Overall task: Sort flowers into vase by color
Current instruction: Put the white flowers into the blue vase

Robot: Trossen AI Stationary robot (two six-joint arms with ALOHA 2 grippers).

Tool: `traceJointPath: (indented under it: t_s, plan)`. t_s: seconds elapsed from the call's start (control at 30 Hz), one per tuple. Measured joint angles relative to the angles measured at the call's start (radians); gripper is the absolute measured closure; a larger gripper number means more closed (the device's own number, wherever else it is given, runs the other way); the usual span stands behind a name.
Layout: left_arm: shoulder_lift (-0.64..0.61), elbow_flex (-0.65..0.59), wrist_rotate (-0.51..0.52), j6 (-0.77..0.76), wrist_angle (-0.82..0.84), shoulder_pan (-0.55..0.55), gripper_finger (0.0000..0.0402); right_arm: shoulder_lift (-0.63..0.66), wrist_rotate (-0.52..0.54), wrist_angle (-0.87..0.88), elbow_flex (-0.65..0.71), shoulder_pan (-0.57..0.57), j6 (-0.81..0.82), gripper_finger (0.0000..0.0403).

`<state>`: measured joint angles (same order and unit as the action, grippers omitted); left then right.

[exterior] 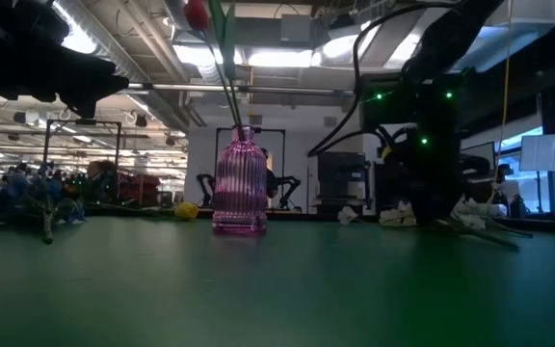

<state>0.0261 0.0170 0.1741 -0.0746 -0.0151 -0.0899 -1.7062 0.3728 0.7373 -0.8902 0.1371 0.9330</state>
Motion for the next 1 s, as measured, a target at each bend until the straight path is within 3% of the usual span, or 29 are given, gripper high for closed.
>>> traceJointPath:
  t_s: [0.17,0.27,0.47,0.6,0.73,1.0]
  plan:
    - [0.0,0.0,0.0,0.0,0.0,0.0,0.0234,0.015,-0.047,-0.049,0.004,0.0,-0.092,0.0382]
    - [0.0,0.0,0.0,0.0,0.0,0.0,0.0234,0.066,-0.08,-0.125,0.009,-0.026,-0.158,0.0385]
    - [0.0,0.0,0.0,0.0,0.0,0.0,0.0234,0.308,-0.063,-0.217,0.006,-0.164,-0.248,0.0394]
    - [0.0,0.0,0.0,0.0,0.0,0.0,0.0234,0.499,0.003,-0.292,0.005,-0.345,-0.297,0.0392]
    - [0.0,0.0,0.0,0.0,0.0,0.0,0.0234,0.643,0.112,-0.352,0.004,-0.603,-0.443,0.0396]
    - [0.0,0.0,0.0,0.0,0.0,0.0,0.0234,0.738,0.106,-0.321,0.004,-1.086,-0.521,0.0399]
